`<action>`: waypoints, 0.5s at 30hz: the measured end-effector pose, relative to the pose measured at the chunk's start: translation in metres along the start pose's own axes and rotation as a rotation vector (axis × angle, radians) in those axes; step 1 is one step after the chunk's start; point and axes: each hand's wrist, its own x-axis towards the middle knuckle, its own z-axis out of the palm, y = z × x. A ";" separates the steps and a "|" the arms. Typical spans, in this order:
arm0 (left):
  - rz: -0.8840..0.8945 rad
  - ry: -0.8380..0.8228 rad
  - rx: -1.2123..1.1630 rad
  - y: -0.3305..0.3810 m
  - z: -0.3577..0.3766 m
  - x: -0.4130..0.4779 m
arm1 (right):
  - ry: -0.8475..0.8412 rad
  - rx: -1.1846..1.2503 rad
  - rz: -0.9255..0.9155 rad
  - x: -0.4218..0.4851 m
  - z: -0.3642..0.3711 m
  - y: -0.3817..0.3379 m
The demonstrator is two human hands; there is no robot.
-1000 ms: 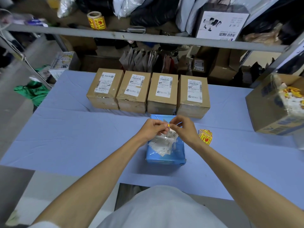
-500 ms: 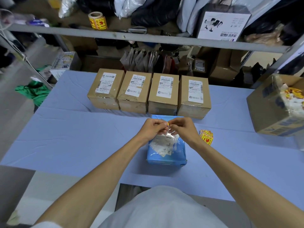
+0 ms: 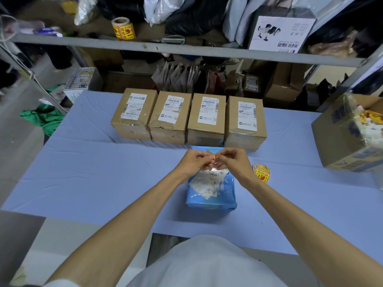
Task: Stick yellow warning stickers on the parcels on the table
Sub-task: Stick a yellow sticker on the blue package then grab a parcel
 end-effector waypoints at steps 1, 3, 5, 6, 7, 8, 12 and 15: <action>-0.001 0.005 0.000 0.000 0.000 0.000 | -0.007 -0.003 0.001 0.000 0.000 0.000; -0.001 0.013 0.005 0.001 -0.001 0.000 | -0.017 -0.009 -0.004 0.000 -0.001 0.000; 0.004 0.014 0.009 0.001 -0.001 0.000 | -0.024 -0.021 -0.015 0.000 -0.001 -0.001; 0.006 0.014 0.010 0.001 -0.002 0.001 | -0.028 -0.028 -0.023 0.000 -0.002 -0.001; 0.007 0.016 0.008 0.001 -0.002 0.001 | -0.031 -0.036 -0.030 0.000 -0.002 -0.001; 0.006 0.019 0.005 0.001 -0.003 0.001 | -0.032 -0.043 -0.037 0.000 -0.002 -0.001; 0.017 0.028 0.013 0.000 -0.003 0.001 | -0.032 -0.065 -0.061 -0.001 0.000 -0.002; 0.022 0.030 0.016 -0.001 -0.003 0.002 | -0.040 -0.064 -0.077 -0.001 0.000 -0.003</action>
